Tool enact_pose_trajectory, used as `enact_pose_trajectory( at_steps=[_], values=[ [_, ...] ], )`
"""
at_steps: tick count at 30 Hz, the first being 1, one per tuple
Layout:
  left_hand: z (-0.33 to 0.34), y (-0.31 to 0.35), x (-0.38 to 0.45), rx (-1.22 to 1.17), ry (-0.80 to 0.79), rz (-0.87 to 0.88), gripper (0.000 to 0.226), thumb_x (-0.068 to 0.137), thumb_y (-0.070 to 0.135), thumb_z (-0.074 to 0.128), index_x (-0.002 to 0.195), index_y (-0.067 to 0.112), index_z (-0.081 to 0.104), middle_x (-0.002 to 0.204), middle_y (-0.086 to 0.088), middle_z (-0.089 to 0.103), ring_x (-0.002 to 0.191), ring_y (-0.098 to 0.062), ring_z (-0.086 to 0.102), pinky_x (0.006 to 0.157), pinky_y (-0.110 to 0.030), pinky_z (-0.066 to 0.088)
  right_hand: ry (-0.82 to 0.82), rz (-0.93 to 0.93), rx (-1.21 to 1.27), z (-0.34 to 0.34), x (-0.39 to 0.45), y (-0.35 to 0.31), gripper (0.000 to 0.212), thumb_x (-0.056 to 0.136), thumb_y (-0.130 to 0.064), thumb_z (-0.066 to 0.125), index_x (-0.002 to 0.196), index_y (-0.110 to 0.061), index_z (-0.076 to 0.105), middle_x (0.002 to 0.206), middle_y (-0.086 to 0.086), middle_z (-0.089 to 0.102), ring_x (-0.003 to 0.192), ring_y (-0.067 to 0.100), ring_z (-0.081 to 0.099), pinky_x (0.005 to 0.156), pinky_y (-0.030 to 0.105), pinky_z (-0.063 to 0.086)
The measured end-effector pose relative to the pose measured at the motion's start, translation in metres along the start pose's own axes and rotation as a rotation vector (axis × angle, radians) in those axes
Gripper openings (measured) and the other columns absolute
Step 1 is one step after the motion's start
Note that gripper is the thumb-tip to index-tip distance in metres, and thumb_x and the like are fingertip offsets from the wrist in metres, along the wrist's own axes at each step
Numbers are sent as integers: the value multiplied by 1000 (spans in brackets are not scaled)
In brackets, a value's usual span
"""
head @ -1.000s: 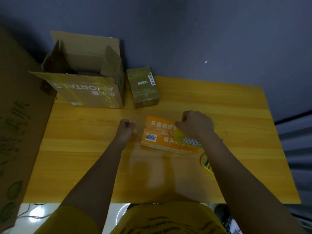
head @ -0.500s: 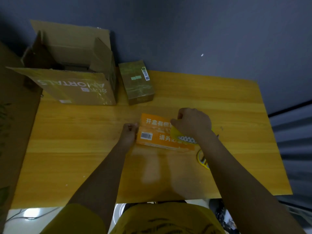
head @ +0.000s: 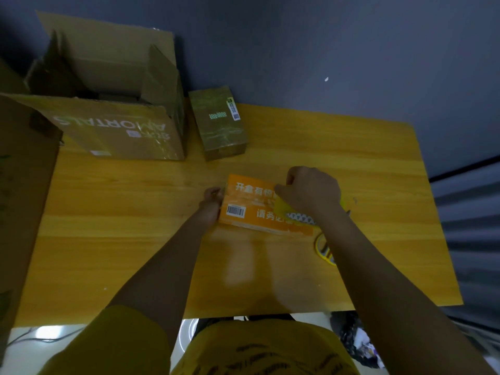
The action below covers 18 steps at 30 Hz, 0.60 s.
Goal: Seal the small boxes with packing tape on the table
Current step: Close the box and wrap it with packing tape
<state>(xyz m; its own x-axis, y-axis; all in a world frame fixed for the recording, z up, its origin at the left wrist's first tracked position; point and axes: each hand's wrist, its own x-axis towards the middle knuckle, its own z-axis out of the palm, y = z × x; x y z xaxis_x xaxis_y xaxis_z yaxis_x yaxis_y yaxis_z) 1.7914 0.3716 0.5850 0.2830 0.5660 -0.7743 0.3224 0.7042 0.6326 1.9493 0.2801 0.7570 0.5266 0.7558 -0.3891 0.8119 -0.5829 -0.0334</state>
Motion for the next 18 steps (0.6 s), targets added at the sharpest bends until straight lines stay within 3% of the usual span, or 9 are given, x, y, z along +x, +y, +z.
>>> enact_pose_trajectory(
  at_steps=[2, 5, 9, 12, 15, 18],
  values=[
    [-7, -5, 9, 174, 17, 21, 28, 99, 29, 49, 127, 23, 45, 129, -20, 51, 101, -34, 58, 90, -47, 51, 0, 3, -9, 0, -1, -1, 40, 90, -52, 54, 99, -15, 63, 89, 6, 62, 79, 28, 57, 66, 31, 42],
    [-15, -4, 3, 524, 125, 180, 30, 97, 22, 49, 126, 19, 54, 126, -18, 54, 111, -39, 56, 95, -49, 48, -5, 5, -14, -2, -2, -1, 40, 91, -52, 53, 97, -14, 63, 82, 5, 58, 75, 27, 56, 65, 31, 45],
    [-5, 13, -36, 206, 107, 334, 40, 103, 34, 33, 125, 10, 58, 124, -13, 60, 113, -28, 57, 100, -43, 45, -15, -7, -4, -2, -3, 1, 41, 93, -53, 52, 98, -14, 63, 79, 5, 57, 77, 29, 59, 64, 34, 46],
    [6, 14, -57, 142, -13, 313, 50, 103, 47, 24, 114, 18, 63, 112, -6, 66, 100, -20, 62, 93, -35, 47, -14, -14, -5, -2, -4, 2, 42, 93, -54, 52, 101, -14, 63, 80, 5, 56, 78, 30, 59, 65, 34, 45],
    [9, 7, -57, 112, -93, 231, 58, 101, 53, 20, 120, 17, 61, 114, -6, 66, 101, -21, 62, 91, -34, 48, -9, -21, -3, -1, -3, 2, 41, 93, -52, 52, 101, -14, 63, 81, 6, 57, 77, 29, 58, 64, 35, 44],
    [9, 1, -55, 108, -175, 166, 63, 100, 55, 13, 120, 19, 60, 115, -7, 65, 106, -24, 61, 98, -38, 45, -2, -23, -33, 1, -4, 1, 40, 93, -52, 52, 103, -14, 63, 82, 4, 57, 77, 28, 58, 63, 33, 43]
  ],
)
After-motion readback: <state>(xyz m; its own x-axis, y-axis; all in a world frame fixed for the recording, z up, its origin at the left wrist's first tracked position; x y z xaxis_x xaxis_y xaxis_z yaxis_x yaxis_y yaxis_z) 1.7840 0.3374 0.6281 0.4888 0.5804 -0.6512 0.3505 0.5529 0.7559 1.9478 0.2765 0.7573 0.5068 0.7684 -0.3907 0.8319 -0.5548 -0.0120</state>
